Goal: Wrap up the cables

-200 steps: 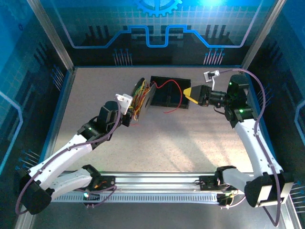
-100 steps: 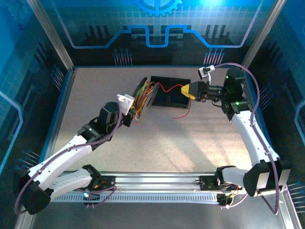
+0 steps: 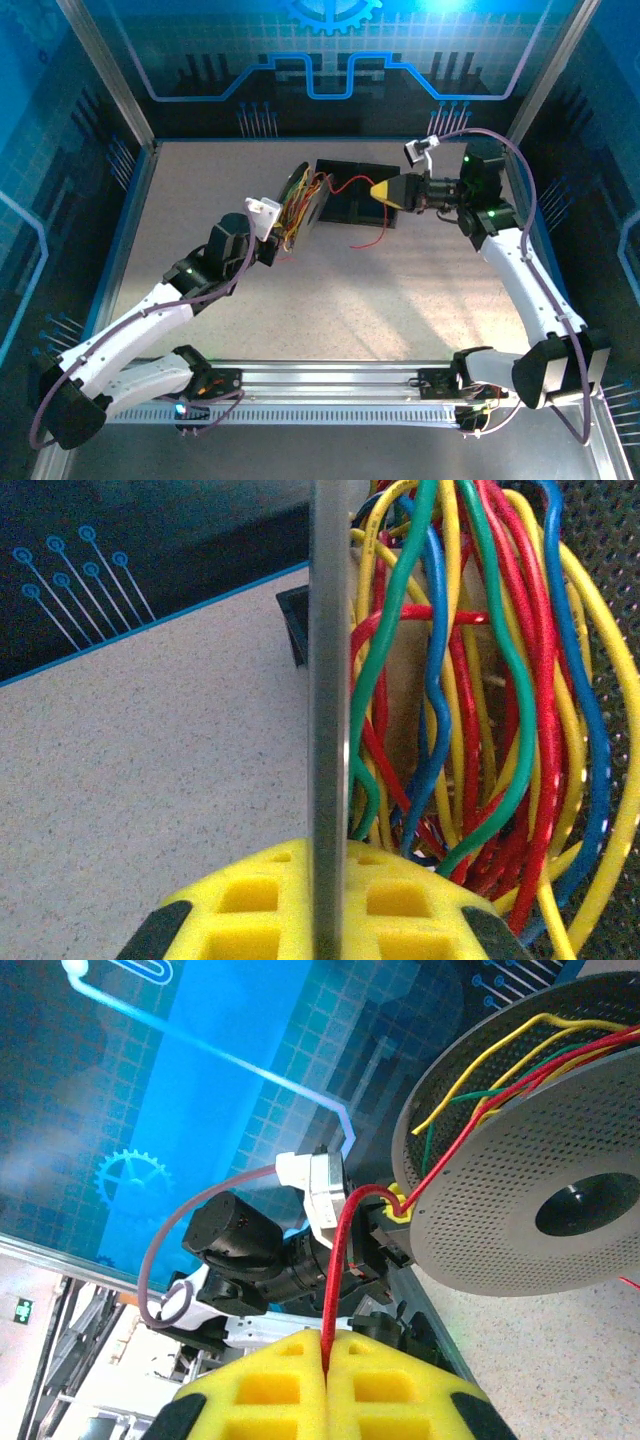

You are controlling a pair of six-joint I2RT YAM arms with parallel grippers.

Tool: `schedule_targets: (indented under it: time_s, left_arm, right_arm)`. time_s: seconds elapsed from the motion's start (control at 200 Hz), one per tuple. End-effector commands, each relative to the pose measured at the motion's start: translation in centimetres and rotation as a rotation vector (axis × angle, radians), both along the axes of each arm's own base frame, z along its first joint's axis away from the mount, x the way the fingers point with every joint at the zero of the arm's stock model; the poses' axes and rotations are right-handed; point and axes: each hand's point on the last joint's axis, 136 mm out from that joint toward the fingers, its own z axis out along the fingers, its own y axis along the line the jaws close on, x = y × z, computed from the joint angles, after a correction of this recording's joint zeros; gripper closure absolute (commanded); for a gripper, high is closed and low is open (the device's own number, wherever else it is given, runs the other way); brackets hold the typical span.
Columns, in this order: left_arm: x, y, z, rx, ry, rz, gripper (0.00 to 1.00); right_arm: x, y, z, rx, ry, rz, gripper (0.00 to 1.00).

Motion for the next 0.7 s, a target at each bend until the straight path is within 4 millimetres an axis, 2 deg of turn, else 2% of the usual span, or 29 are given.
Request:
schedule_targets:
  time_s: [0.0,0.17,0.23,0.31,0.395,0.46,0.53,0.615,0.696]
  left_arm:
    - [1.2,-0.2,8.5,-0.183,-0.187,0.069,1.00]
    - [2.3,0.5,8.8,-0.194,-0.139,0.175,1.00]
    - [2.7,0.9,9.0,-0.201,-0.124,0.219,1.00]
    - [3.0,1.7,9.6,-0.233,-0.104,0.287,1.00]
    - [3.1,2.7,10.4,-0.308,-0.067,0.358,1.00]
    - [3.2,3.3,11.0,-0.398,-0.025,0.395,1.00]
    - [3.4,3.6,11.7,-0.492,0.019,0.409,1.00]
    - [3.4,3.8,12.3,-0.598,0.076,0.390,1.00]
    - [3.2,3.9,13.0,-0.673,0.112,0.356,1.00]
  right_arm:
    - [-1.6,2.5,1.6,-0.019,-0.102,0.036,1.00]
    - [-6.1,8.7,2.0,-0.116,-0.285,0.097,1.00]
    - [-8.0,11.2,1.3,-0.149,-0.347,0.133,1.00]
    - [-9.9,13.6,-0.3,-0.210,-0.402,0.168,1.00]
    - [-11.5,15.9,-3.3,-0.279,-0.460,0.188,1.00]
    - [-12.5,17.4,-6.4,-0.335,-0.476,0.218,1.00]
    - [-12.7,18.6,-9.8,-0.397,-0.470,0.233,1.00]
    - [-11.4,18.8,-13.9,-0.496,-0.456,0.190,1.00]
    - [-9.1,17.3,-17.6,-0.626,-0.454,0.092,1.00]
